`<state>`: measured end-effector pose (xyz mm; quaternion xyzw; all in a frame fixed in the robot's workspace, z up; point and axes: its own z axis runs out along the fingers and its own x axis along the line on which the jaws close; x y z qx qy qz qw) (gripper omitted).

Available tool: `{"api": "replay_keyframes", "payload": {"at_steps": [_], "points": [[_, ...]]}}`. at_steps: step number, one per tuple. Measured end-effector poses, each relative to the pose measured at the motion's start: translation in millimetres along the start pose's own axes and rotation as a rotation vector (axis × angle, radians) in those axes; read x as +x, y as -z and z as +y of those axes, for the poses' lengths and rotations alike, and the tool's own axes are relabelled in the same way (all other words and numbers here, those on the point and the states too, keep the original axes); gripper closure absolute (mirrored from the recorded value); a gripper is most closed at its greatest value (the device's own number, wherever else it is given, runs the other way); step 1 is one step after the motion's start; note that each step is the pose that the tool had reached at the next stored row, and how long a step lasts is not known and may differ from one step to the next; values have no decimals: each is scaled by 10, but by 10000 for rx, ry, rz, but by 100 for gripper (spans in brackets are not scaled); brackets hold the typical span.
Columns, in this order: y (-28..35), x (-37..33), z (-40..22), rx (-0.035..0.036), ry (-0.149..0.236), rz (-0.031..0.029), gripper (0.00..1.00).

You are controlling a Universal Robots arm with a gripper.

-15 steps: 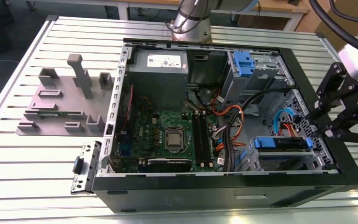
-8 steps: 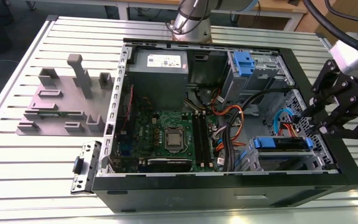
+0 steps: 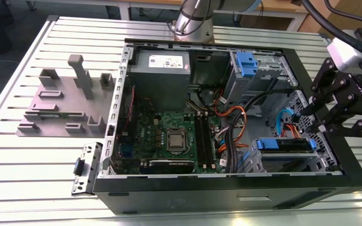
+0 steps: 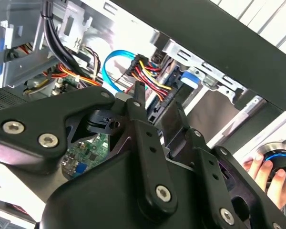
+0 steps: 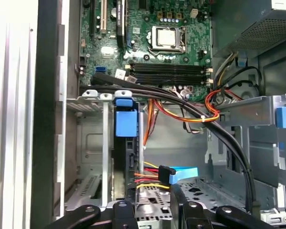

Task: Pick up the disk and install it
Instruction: 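Insert the second disk wire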

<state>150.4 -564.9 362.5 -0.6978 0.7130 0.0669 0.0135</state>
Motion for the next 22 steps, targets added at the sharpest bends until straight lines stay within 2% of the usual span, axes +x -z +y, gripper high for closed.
{"api": "replay_keyframes", "payload": {"at_steps": [5,15,22], "points": [[-14,-67,1,0,0,-5,59],[-9,-71,-5,-1,6,-6,59],[-13,-54,68,1,9,-4,59]]}}
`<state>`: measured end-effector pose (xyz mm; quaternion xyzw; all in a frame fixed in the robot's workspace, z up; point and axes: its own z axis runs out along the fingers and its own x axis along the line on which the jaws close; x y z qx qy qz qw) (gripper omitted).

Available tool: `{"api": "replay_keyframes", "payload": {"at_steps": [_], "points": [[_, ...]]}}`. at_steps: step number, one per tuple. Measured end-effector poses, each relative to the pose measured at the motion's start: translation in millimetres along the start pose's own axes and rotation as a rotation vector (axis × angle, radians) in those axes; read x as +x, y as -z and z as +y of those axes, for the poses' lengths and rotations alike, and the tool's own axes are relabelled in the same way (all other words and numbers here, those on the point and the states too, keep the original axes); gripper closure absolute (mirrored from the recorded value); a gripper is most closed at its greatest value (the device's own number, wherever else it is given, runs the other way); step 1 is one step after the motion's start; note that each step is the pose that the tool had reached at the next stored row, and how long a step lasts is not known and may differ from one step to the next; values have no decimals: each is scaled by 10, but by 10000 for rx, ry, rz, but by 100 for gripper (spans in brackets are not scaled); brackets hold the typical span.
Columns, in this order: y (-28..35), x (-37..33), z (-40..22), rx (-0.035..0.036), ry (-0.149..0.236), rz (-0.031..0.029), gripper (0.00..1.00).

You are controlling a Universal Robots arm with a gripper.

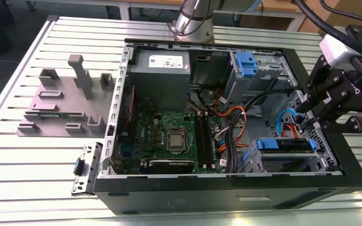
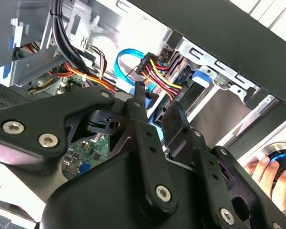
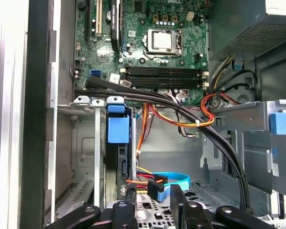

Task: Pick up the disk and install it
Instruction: 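Insert the second disk wire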

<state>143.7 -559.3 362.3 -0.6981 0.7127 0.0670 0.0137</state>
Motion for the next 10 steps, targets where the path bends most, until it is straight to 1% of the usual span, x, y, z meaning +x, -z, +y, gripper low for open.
{"api": "replay_keyframes", "payload": {"at_steps": [4,5,10], "points": [[-13,45,6,-1,7,0,59],[-21,50,6,-2,8,-4,59],[-22,50,6,-1,7,2,59]]}}
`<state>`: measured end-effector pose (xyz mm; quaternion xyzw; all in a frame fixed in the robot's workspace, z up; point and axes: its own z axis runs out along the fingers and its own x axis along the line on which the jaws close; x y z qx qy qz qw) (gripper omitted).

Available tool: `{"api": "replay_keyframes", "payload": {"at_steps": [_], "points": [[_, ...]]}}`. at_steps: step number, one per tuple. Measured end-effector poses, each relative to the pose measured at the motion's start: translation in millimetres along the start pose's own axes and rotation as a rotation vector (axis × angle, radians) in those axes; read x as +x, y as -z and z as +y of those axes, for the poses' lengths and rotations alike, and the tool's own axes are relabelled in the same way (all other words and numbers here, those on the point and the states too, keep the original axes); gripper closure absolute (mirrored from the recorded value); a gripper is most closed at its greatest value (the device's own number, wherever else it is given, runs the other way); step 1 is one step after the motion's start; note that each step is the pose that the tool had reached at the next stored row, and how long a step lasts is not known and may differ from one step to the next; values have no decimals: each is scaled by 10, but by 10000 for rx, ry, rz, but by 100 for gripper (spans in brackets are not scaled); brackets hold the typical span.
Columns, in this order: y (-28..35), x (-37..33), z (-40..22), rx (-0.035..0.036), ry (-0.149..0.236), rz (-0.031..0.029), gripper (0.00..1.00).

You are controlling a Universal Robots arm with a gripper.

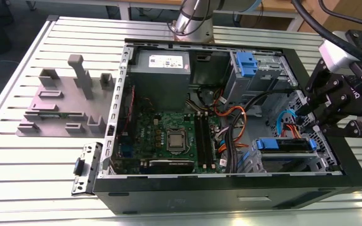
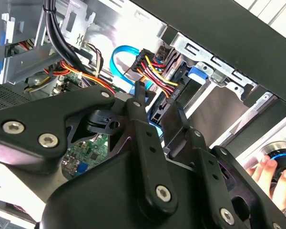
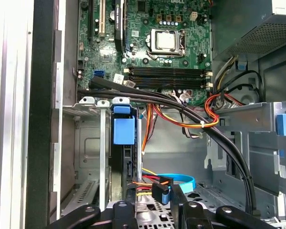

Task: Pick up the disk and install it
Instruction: 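Insert the second disk wire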

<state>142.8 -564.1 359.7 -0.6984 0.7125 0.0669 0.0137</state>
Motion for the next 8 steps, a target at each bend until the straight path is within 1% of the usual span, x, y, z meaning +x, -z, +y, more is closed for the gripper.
{"api": "replay_keyframes", "payload": {"at_steps": [2,3,4,6,7,8], "points": [[-1,0,0,0,0,-1,60],[-1,0,0,0,0,0,66],[-1,0,0,0,0,-1,66],[-2,0,0,0,-1,-1,78],[-2,0,0,0,0,-1,78],[-2,0,0,0,-1,-1,84]]}}
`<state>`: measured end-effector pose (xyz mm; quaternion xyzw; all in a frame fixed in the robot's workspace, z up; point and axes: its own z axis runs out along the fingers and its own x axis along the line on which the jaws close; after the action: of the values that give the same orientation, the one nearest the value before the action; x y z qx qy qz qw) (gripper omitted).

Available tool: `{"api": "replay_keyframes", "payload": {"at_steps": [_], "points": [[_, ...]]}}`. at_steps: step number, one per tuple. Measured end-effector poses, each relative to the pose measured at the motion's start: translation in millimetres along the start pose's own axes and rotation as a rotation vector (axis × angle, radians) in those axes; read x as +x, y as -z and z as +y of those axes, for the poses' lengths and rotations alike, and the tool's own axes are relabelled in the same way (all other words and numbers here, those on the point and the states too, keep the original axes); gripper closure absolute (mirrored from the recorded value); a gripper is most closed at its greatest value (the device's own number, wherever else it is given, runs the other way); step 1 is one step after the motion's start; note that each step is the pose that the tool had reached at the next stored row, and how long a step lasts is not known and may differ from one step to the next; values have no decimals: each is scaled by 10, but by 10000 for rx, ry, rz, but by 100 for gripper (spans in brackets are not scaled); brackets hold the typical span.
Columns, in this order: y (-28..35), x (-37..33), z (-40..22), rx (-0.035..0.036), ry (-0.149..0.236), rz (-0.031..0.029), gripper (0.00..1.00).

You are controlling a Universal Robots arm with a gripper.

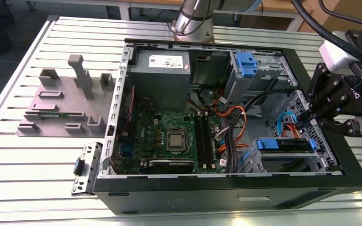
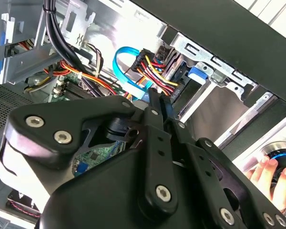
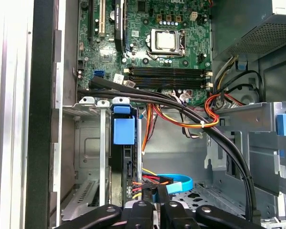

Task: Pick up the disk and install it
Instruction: 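Insert the second disk wire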

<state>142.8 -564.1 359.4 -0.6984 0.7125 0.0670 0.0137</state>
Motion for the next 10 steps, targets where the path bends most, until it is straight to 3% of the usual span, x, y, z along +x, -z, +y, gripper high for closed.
{"api": "replay_keyframes", "payload": {"at_steps": [10], "points": [[-2,29,6,0,-1,-2,84]]}}
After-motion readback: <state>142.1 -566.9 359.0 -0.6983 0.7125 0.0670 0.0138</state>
